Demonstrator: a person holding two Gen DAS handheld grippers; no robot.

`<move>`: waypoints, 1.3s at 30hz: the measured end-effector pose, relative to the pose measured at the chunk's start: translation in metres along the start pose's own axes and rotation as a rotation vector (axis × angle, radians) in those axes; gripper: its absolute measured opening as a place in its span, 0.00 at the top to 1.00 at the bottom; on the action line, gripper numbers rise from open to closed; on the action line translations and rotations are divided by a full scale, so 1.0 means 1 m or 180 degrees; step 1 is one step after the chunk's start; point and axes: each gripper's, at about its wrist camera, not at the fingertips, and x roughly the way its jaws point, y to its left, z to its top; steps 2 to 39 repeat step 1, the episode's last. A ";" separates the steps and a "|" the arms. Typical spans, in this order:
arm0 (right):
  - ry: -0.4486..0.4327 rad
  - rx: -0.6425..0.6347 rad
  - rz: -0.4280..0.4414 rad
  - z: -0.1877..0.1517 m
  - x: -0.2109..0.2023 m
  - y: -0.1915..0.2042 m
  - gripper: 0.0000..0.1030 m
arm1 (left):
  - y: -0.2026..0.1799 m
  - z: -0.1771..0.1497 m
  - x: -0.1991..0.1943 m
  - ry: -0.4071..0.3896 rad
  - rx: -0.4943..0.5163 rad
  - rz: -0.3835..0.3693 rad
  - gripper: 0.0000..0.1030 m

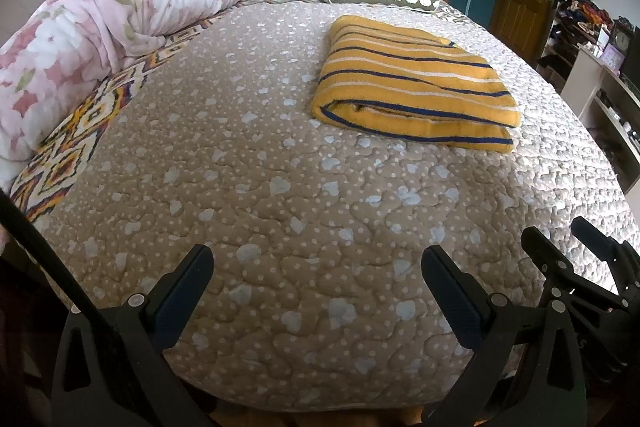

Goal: Fold small clothes

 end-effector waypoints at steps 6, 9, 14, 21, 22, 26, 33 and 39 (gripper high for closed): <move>-0.0007 0.0001 0.0009 0.000 -0.001 0.001 0.21 | 0.000 0.001 0.000 -0.0002 0.0003 0.0002 0.00; -0.0007 0.0001 0.0009 0.000 -0.001 0.001 0.21 | 0.000 0.001 0.000 -0.0002 0.0003 0.0002 0.00; -0.0007 0.0001 0.0009 0.000 -0.001 0.001 0.21 | 0.000 0.001 0.000 -0.0002 0.0003 0.0002 0.00; -0.0007 0.0001 0.0009 0.000 -0.001 0.001 0.21 | 0.000 0.001 0.000 -0.0002 0.0003 0.0002 0.00; -0.0007 0.0001 0.0009 0.000 -0.001 0.001 0.21 | 0.000 0.001 0.000 -0.0002 0.0003 0.0002 0.00; -0.0007 0.0001 0.0009 0.000 -0.001 0.001 0.21 | 0.000 0.001 0.000 -0.0002 0.0003 0.0002 0.00; -0.0007 0.0001 0.0009 0.000 -0.001 0.001 0.21 | 0.000 0.001 0.000 -0.0002 0.0003 0.0002 0.00; -0.0007 0.0001 0.0009 0.000 -0.001 0.001 0.21 | 0.000 0.001 0.000 -0.0002 0.0003 0.0002 0.00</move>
